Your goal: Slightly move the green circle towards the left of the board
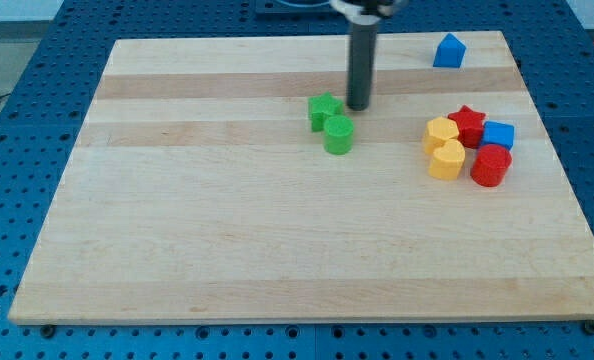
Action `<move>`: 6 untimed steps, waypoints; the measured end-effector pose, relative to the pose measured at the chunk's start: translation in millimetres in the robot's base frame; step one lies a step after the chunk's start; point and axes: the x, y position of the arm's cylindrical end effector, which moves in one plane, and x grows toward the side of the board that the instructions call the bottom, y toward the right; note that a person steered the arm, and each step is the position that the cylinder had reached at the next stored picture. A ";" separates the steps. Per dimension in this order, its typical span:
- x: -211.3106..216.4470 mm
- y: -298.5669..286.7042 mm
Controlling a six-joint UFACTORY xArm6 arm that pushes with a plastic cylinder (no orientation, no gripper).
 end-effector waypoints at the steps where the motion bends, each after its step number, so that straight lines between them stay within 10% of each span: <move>1: 5.0 30.4; 6: 43.7 -90.0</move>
